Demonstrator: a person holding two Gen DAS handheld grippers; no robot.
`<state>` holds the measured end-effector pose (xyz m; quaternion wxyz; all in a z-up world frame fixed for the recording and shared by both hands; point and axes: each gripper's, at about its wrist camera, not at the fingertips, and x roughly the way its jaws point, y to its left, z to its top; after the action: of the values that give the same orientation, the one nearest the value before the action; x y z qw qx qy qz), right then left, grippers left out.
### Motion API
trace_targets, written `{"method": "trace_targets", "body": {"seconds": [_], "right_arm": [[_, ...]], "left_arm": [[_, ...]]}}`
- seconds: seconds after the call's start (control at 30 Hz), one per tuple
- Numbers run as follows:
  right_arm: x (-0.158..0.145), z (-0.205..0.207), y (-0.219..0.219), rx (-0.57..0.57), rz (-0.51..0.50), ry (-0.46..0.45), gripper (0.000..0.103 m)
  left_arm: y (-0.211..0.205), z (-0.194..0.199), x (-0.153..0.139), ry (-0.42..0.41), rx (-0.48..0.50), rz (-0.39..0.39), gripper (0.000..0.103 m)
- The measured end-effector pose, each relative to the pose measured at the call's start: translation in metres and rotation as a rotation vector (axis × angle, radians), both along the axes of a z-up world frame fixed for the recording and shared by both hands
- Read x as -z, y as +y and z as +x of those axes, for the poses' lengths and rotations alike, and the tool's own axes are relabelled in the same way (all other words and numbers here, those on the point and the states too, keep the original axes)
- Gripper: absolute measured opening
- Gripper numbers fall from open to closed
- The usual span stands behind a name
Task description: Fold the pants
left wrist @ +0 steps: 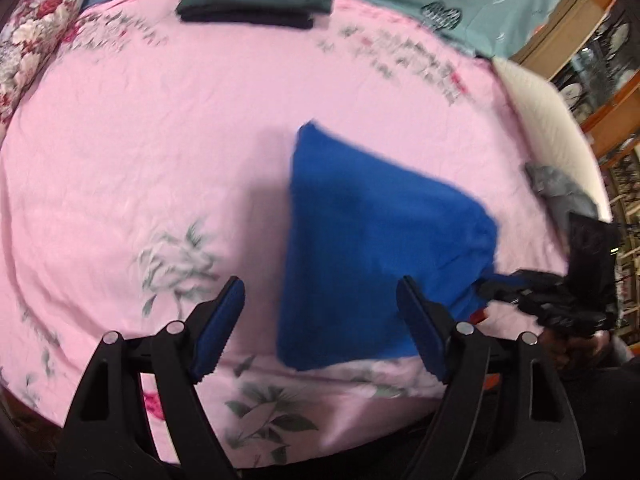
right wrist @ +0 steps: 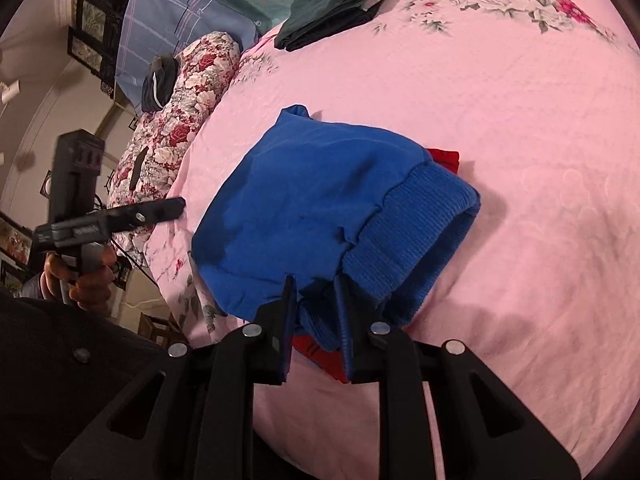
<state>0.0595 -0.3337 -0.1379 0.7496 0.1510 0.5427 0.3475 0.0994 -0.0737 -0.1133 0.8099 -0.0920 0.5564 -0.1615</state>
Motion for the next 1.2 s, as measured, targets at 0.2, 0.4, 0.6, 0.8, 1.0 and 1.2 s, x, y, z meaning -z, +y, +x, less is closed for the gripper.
{"method": "trace_targets", "body": {"seconds": [0.2, 0.4, 0.6, 0.8, 1.0, 1.2], "right_arm": [[-0.001, -0.001, 0.001, 0.025, -0.017, 0.013, 0.02], [-0.001, -0.004, 0.005, 0.057, -0.038, 0.011, 0.02], [-0.036, -0.007, -0.002, 0.13, -0.048, -0.028, 0.066], [-0.052, 0.012, -0.021, 0.271, -0.124, -0.123, 0.09], [-0.033, 0.043, -0.025, 0.232, -0.128, -0.055, 0.09], [-0.011, 0.07, -0.02, 0.135, -0.119, 0.016, 0.09]], "left_arm": [[-0.033, 0.003, 0.025, 0.067, 0.205, -0.067, 0.061], [-0.041, -0.001, 0.052, 0.105, 0.344, 0.059, 0.062], [-0.02, 0.01, -0.004, -0.01, 0.286, 0.003, 0.074], [-0.045, 0.024, -0.003, 0.001, 0.245, -0.106, 0.074], [-0.107, 0.006, 0.044, 0.04, 0.401, 0.027, 0.075], [-0.112, -0.008, 0.052, -0.004, 0.441, 0.106, 0.079]]}}
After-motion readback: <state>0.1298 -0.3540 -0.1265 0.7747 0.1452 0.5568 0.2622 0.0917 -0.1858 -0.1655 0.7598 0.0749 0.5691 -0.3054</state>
